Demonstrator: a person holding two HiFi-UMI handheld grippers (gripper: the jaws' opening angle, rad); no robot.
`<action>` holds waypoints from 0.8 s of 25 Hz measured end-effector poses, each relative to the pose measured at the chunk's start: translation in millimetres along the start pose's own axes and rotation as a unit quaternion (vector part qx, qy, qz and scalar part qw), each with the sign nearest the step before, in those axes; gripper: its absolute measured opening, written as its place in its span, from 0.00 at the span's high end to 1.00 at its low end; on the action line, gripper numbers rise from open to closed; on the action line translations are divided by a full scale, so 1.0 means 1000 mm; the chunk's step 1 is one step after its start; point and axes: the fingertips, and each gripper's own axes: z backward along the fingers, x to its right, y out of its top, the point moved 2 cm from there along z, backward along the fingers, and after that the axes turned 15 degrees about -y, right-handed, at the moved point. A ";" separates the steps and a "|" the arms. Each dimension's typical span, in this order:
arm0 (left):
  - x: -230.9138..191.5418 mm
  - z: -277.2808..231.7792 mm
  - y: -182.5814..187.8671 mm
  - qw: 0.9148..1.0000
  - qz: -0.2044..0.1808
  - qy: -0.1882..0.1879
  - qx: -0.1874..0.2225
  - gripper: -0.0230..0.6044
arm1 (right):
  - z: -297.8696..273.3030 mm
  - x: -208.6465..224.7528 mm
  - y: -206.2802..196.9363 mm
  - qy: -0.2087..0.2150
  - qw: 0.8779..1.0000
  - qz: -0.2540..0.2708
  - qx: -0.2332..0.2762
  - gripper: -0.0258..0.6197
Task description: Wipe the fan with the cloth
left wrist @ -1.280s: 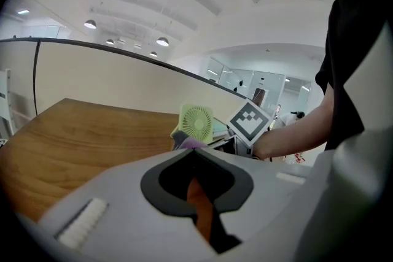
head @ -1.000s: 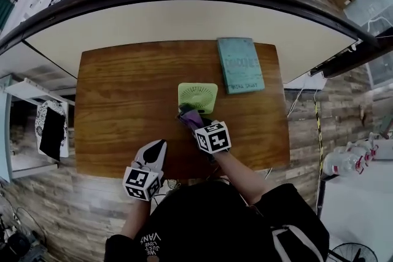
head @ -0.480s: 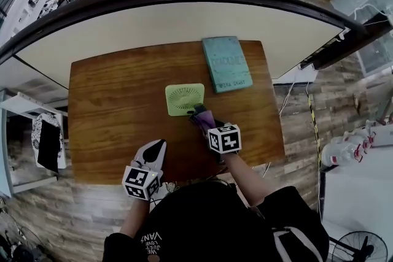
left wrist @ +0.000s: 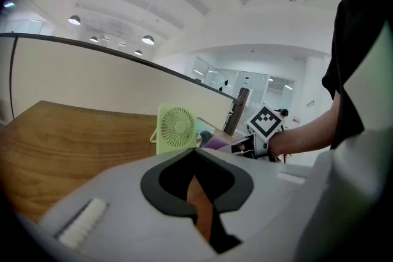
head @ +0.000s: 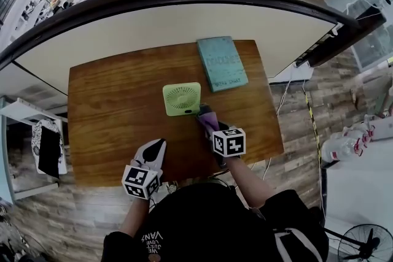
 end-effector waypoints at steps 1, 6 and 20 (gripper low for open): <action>0.001 0.001 0.001 1.000 0.000 -0.001 0.002 0.95 | 0.005 -0.002 0.001 0.001 1.000 -0.002 0.005 0.81; 0.008 0.008 0.008 1.000 -0.009 -0.015 0.010 0.95 | 0.036 -0.011 0.009 0.005 0.999 -0.018 0.041 0.81; 0.041 0.053 0.013 0.997 -0.039 -0.058 0.029 0.95 | 0.131 -0.048 0.011 0.004 0.989 -0.043 0.141 0.81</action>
